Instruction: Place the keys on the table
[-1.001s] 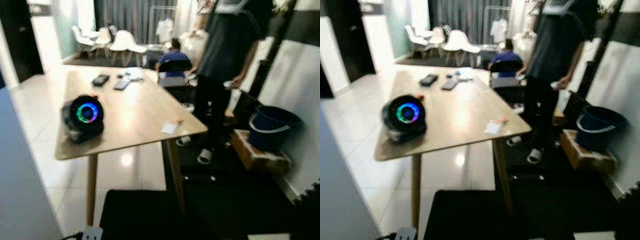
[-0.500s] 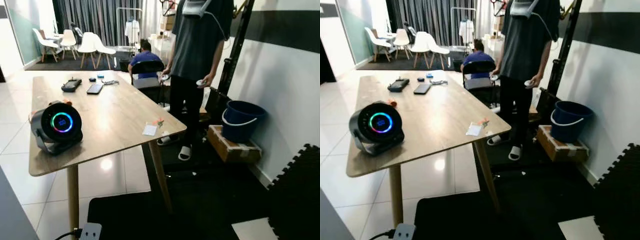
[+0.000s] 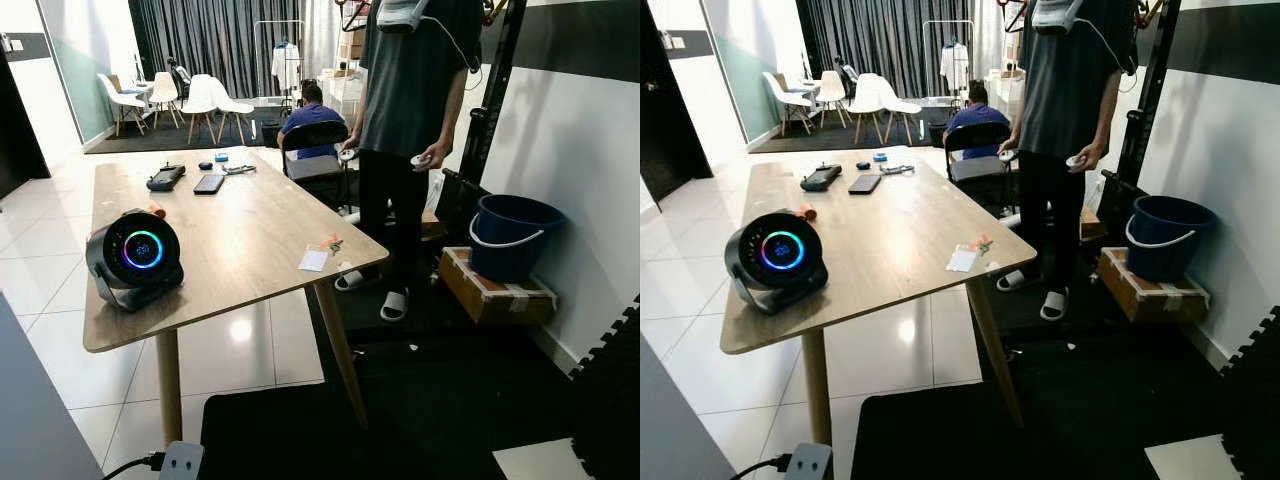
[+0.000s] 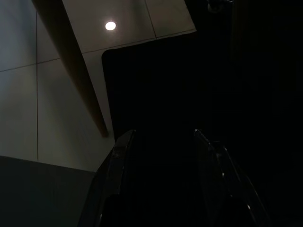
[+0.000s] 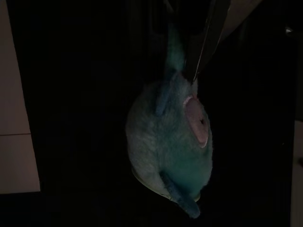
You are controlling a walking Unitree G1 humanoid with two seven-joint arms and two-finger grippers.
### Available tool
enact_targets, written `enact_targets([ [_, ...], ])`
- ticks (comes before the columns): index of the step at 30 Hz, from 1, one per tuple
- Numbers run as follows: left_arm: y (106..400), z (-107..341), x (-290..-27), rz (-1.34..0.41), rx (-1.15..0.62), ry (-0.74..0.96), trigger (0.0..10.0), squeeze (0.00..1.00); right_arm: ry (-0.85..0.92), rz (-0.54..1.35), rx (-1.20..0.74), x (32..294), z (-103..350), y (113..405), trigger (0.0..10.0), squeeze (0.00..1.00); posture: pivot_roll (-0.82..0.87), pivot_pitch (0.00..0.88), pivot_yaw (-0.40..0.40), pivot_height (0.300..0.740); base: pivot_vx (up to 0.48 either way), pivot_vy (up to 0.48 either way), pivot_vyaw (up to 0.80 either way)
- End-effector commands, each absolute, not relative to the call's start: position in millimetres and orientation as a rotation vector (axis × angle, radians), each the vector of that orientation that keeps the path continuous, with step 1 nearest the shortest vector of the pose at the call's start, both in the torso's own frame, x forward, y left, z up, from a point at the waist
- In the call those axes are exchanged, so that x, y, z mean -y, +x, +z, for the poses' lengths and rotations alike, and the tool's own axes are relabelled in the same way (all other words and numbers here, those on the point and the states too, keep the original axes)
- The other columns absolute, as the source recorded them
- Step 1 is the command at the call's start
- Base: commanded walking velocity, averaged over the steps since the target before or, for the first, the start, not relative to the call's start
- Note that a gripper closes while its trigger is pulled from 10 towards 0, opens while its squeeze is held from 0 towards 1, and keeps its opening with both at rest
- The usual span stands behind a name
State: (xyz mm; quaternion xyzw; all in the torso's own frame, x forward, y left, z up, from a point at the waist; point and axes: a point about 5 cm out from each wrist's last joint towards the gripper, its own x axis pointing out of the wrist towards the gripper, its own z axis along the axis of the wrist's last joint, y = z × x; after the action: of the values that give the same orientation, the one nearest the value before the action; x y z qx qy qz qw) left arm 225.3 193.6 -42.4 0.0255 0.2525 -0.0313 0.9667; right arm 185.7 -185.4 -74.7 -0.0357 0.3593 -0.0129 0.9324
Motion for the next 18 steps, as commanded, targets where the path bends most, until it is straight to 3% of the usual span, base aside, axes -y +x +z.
enact_targets([
  [1,226.7,-40.9,-196.9,-0.048,-0.503,0.059,10.0,0.00,-0.066,-0.037,-0.736,186.4,-75.7,183.1,10.0,0.00,0.04,0.042,0.030,0.740,0.000,0.000,0.00],
  [5,226.9,-41.1,-195.2,-0.047,-0.503,0.051,10.0,0.00,-0.069,-0.034,-0.737,186.8,-75.7,183.2,10.0,0.00,0.04,0.044,0.025,0.740,0.000,-0.217,0.00],
  [15,225.0,-42.5,-192.1,-0.059,-0.506,0.058,10.0,0.00,-0.077,-0.025,-0.737,186.7,-75.0,185.0,10.0,0.00,0.05,0.045,0.020,0.740,0.000,-0.480,0.00],
  [18,225.4,-42.6,-194.3,-0.038,-0.511,0.039,10.0,0.00,-0.078,-0.024,-0.738,186.7,-75.0,185.1,10.0,0.00,0.05,0.045,0.022,0.740,0.000,0.000,0.00],
])
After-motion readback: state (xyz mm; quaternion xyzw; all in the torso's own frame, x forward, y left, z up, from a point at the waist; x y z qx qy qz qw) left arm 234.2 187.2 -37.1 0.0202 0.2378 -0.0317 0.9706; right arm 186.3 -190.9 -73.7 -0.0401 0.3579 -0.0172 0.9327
